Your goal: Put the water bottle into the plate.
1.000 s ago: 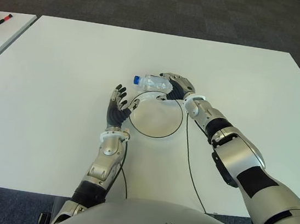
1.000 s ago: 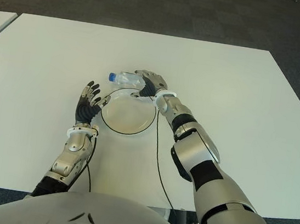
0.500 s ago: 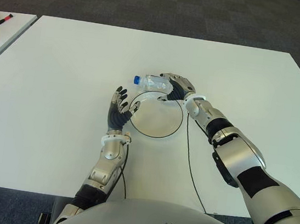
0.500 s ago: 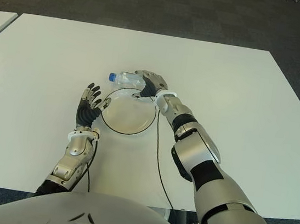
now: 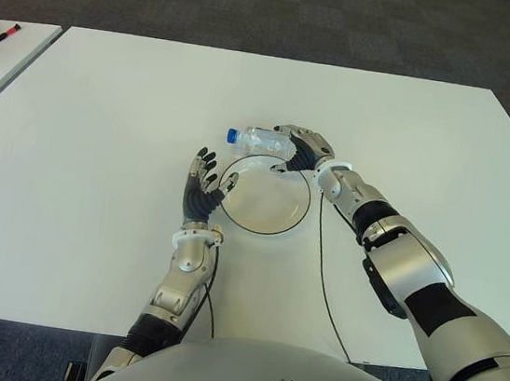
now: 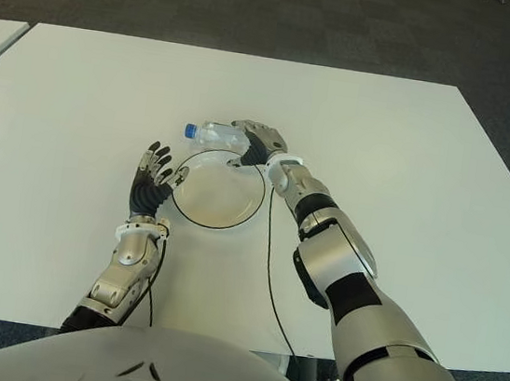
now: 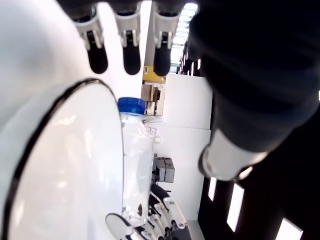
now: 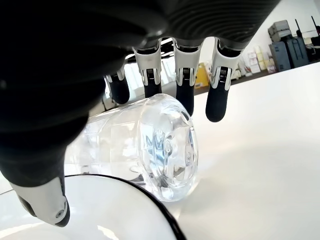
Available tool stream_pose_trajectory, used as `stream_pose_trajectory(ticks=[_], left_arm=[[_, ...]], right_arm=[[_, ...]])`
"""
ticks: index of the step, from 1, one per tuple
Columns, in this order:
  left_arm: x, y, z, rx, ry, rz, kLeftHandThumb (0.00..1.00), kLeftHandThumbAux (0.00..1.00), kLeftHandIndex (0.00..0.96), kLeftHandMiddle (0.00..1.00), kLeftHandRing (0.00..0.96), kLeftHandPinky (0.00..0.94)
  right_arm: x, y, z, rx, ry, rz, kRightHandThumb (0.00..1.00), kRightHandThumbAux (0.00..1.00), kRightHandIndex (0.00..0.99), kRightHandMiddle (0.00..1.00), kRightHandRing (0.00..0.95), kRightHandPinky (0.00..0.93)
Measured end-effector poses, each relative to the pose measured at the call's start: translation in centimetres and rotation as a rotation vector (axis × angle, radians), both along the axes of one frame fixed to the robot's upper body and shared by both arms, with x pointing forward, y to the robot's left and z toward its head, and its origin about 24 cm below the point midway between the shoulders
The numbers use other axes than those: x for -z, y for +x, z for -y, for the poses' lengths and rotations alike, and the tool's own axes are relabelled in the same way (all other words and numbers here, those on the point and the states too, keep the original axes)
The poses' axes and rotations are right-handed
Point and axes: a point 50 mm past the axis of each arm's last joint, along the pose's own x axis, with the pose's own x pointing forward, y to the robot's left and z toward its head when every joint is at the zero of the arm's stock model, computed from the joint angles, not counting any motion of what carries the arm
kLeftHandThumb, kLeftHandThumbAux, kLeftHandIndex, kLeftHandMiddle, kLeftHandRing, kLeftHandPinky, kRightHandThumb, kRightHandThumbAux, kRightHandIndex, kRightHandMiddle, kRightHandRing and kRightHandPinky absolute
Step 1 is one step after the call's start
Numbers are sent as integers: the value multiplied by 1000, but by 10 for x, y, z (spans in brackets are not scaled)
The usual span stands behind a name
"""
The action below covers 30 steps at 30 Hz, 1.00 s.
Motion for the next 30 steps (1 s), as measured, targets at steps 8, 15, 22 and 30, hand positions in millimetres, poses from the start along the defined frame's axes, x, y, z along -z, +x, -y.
stream_pose_trajectory(ticks=[8, 15, 22, 30], left_arm=[[1, 0, 0, 0, 0, -5, 234, 812, 78, 141, 132, 160], [2, -1, 0, 0, 1, -9, 235, 814, 79, 143, 133, 161], [2, -1, 0, 0, 1, -9, 231, 813, 79, 144, 133, 160], [2, -1, 0, 1, 1, -9, 223, 818, 77, 139, 126, 151]], right_arm=[[1, 0, 1, 2, -3, -2, 471, 689, 109, 163, 183, 264], [1, 0, 2, 1, -3, -3, 448, 700, 110, 168, 187, 255], [1, 0, 2, -1, -5, -7, 446, 699, 107, 165, 183, 250], [1, 0, 3, -1, -8, -15, 457, 695, 101, 161, 182, 259]])
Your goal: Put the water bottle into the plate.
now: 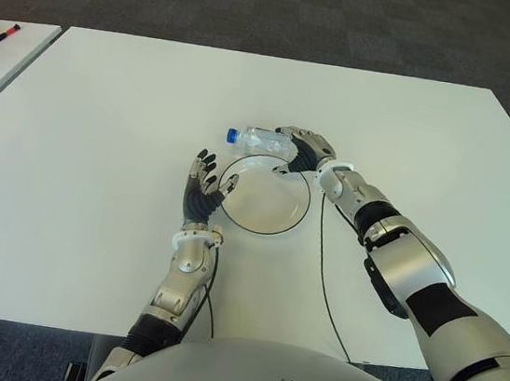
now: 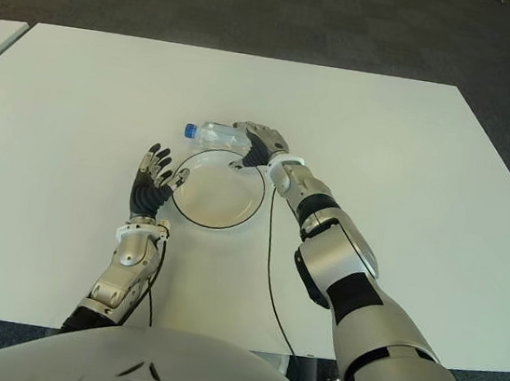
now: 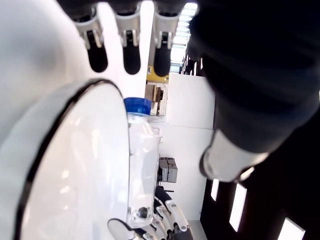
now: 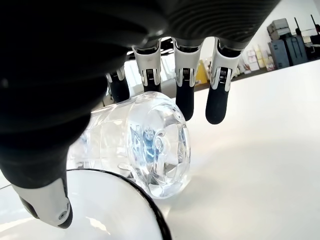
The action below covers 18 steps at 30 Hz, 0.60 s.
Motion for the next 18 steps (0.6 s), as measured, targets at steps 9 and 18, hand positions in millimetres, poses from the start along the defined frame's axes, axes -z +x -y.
stream_pose_trajectory(ticks=[9, 18], left_arm=[[0, 0, 0, 1, 0, -3, 223, 831, 64, 132, 116, 134], [0, 0, 0, -1, -6, -6, 217, 837, 58, 127, 111, 128]], right_arm=[[0, 0, 3, 3, -8, -4, 445, 687, 103, 160, 183, 256], [0, 1, 5, -8, -33, -38, 479, 619, 63, 127, 166, 241]])
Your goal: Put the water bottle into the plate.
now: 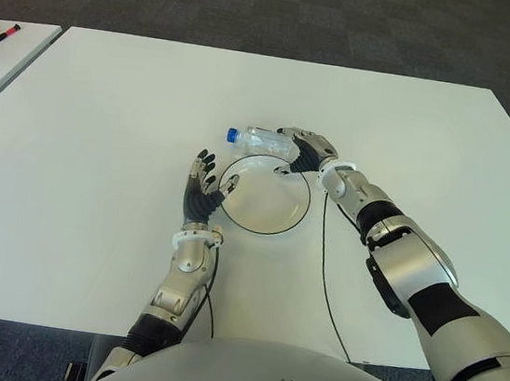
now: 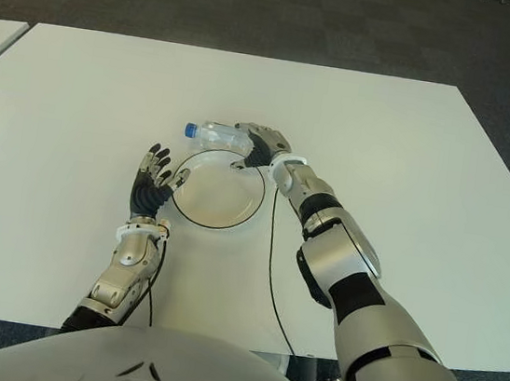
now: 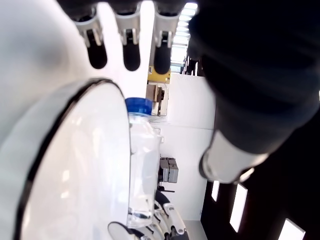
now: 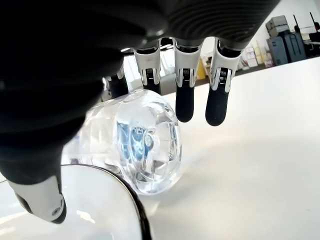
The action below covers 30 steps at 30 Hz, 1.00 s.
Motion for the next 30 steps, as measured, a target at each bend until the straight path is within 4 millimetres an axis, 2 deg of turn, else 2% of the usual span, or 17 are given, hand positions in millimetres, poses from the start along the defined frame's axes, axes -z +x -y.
stream_pose_trajectory(ticks=[16, 30], left_arm=[[-2, 1, 0, -3, -1, 5, 213, 835, 57, 126, 111, 144], [-3, 1, 0, -8, -2, 10, 223, 837, 60, 128, 118, 151]], right_arm=[[-10, 7, -5, -70, -136, -41, 475, 548, 0, 50, 87, 151], [-10, 8, -5, -66, -145, -36, 470, 567, 0, 67, 104, 182]])
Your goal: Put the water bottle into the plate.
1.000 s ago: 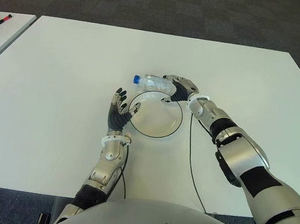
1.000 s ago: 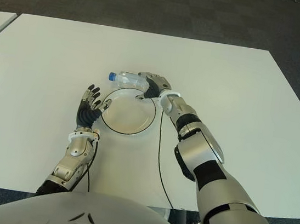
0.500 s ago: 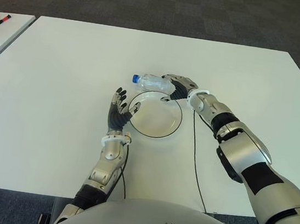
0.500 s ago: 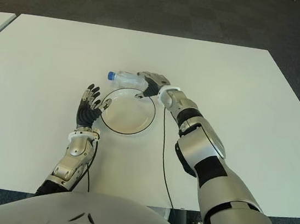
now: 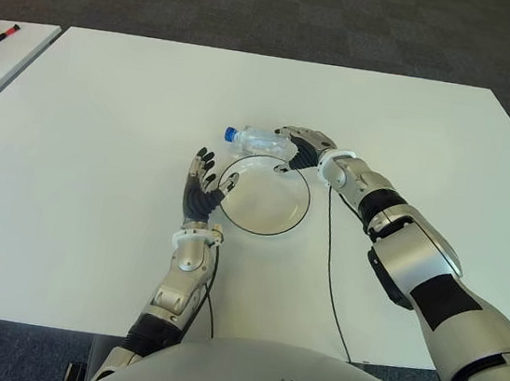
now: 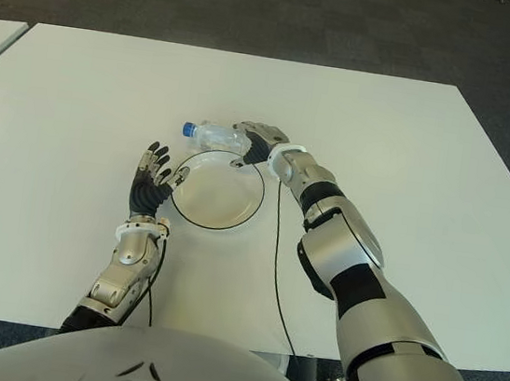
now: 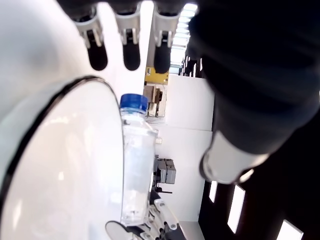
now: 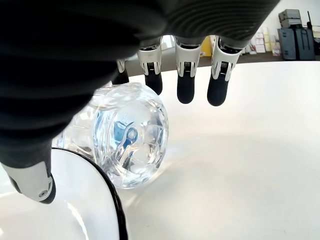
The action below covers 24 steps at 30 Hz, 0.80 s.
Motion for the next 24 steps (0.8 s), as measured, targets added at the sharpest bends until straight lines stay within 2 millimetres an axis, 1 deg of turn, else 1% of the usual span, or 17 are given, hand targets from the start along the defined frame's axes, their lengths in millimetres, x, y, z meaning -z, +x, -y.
stream_pose_trajectory(ticks=[7, 24], left_arm=[[0, 0, 0, 0, 0, 0, 226, 837, 68, 132, 120, 151], [0, 0, 0, -9, -2, -1, 240, 839, 78, 137, 127, 158]], right_arm=[[0, 1, 1, 11, 4, 9, 468, 575, 0, 93, 137, 217], [-1, 1, 1, 20, 15, 24, 444, 587, 0, 115, 156, 223]])
